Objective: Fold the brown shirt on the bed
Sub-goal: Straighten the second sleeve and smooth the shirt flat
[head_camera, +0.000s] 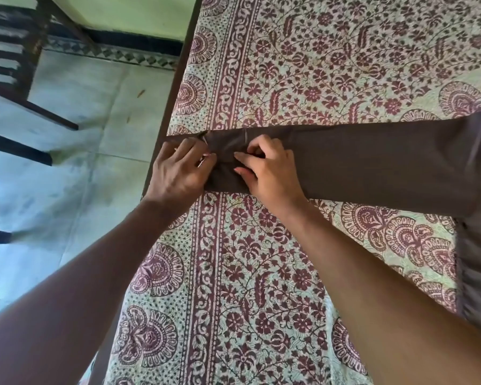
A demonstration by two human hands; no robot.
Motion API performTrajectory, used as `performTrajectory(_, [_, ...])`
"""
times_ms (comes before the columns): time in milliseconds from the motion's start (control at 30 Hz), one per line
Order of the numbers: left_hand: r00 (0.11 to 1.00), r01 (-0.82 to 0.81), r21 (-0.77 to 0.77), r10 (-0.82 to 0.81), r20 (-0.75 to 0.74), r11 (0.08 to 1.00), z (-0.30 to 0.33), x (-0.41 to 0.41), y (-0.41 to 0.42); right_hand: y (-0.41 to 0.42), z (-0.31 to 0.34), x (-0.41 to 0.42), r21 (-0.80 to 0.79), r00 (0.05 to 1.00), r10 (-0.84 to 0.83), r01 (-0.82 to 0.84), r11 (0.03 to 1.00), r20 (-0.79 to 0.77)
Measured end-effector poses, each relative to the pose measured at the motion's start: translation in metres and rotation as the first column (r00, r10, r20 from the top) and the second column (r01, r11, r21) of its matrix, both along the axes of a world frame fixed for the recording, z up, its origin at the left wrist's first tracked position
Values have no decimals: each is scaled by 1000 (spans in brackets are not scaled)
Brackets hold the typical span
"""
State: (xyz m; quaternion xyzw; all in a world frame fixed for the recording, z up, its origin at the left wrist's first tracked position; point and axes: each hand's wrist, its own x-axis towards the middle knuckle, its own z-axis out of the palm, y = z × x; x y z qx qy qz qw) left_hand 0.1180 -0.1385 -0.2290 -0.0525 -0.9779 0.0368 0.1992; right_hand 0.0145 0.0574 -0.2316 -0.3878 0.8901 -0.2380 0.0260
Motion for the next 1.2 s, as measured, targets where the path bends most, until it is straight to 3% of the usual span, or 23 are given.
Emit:
performTrajectory(67, [997,-74,153,70,36,985,2,3,5,-2,2,1,15,999,25,-25,1000,25])
performTrajectory(133, [979,-195,396,158,126,897,7,4,12,-5,5,1,-16,999,-10,11,1000,35])
performTrajectory(200, [946,-320,488,244,213,812,8,4,15,-8,5,3,-40,994,-109,109,993,-5])
performTrajectory(267, [910,-381,402,262,320,833,0,9,16,-13,3,5,36,989,-146,147,988,-37])
performTrajectory(433, [848,-424,273,272,455,864,-11,16,14,-6,-7,7,364,999,22,-34,931,38])
performTrajectory(600, [838,-401,246,244,489,883,-6,13,13,98,-3,-23,515,976,-216,174,839,22])
performTrajectory(700, [831,-406,234,251,496,883,-5,10,12,152,6,-33,556,906,-420,324,765,49])
performTrajectory(800, [827,-410,222,258,500,884,-6,10,13,136,12,-36,505,830,-554,450,737,69])
performTrajectory(867, [826,-408,218,256,503,887,-8,9,12,98,14,-34,429,880,-474,413,803,41])
performTrajectory(933, [825,-412,217,261,502,885,-9,9,12,54,9,-26,398,962,-266,222,890,58])
performTrajectory(1000, [823,-416,220,262,504,883,-9,9,12,23,4,-17,411,979,-151,83,908,135])
performTrajectory(1100, [816,-420,221,260,517,880,-7,10,14,36,-3,-18,441,978,-148,70,895,146])
performTrajectory(1200, [771,-443,212,249,586,871,0,6,14,108,-4,-29,451,957,-279,218,865,72])
